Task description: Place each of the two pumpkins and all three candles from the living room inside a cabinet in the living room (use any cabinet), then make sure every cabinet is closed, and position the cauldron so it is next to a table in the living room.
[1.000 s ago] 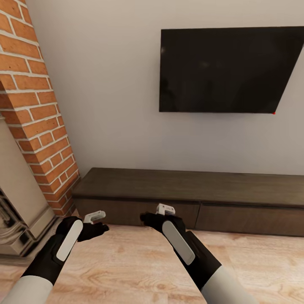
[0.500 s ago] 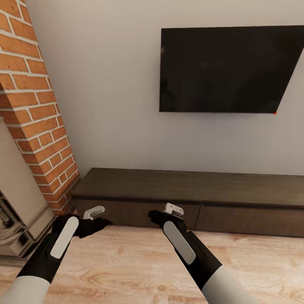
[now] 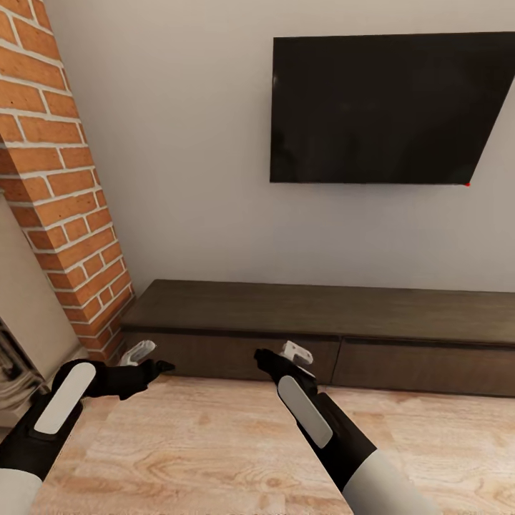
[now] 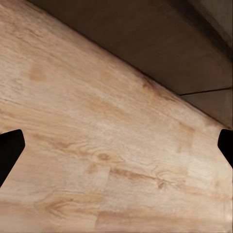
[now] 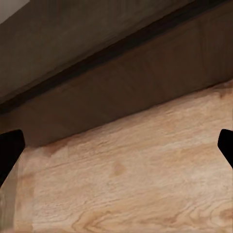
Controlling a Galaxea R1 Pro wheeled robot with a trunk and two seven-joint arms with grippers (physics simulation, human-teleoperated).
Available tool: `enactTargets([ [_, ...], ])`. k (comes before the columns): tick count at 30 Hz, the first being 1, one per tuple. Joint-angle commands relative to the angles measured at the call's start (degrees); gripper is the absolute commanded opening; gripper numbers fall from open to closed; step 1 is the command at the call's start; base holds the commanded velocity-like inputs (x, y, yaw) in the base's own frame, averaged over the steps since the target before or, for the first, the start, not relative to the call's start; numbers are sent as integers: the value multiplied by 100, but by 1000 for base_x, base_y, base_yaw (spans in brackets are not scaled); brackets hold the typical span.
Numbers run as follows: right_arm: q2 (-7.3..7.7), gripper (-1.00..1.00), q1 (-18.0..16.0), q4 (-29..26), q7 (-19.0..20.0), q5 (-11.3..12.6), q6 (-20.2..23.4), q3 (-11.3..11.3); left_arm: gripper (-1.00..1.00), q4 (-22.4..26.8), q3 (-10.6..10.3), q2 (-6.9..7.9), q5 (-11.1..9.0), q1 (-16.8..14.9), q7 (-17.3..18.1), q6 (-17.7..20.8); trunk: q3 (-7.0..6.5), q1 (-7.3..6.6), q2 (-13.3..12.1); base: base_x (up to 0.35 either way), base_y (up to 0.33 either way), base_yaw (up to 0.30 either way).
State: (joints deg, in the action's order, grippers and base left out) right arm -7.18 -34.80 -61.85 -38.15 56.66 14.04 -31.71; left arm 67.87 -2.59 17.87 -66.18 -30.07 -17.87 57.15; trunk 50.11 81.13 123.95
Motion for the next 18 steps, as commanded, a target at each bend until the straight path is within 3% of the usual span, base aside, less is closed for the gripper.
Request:
enactTargets([
  [1,4,100,-6,6,357,279,-89,49,100,6,-28,80,-373,6,-59,9,24,22,44,0,0,0],
  [2,6,100,-5,18,488,399,-111,91,100,6,-34,104,-466,14,-59,11,42,44,84,0,0,0],
  [4,30,100,3,144,976,1001,-160,352,100,7,-62,196,-812,62,-59,13,78,88,165,0,0,0],
  [6,145,100,6,386,1471,1597,-179,638,100,34,-85,295,-1169,115,-59,15,114,132,245,0,0,0],
  [8,272,100,7,702,2079,2003,-189,807,100,120,-99,394,-1532,188,-59,15,150,175,325,0,0,0],
  [11,412,100,8,1220,2992,2253,-207,965,100,343,-138,486,-1964,346,-59,15,204,241,445,0,0,0],
  [14,452,100,8,1475,3468,2312,-202,1250,100,459,-148,540,-2175,431,-59,16,258,307,566,0,0,0],
  [18,469,100,13,1574,3731,2335,-197,1484,100,502,-152,561,-2280,466,-59,16,329,395,726,0,0,0],
])
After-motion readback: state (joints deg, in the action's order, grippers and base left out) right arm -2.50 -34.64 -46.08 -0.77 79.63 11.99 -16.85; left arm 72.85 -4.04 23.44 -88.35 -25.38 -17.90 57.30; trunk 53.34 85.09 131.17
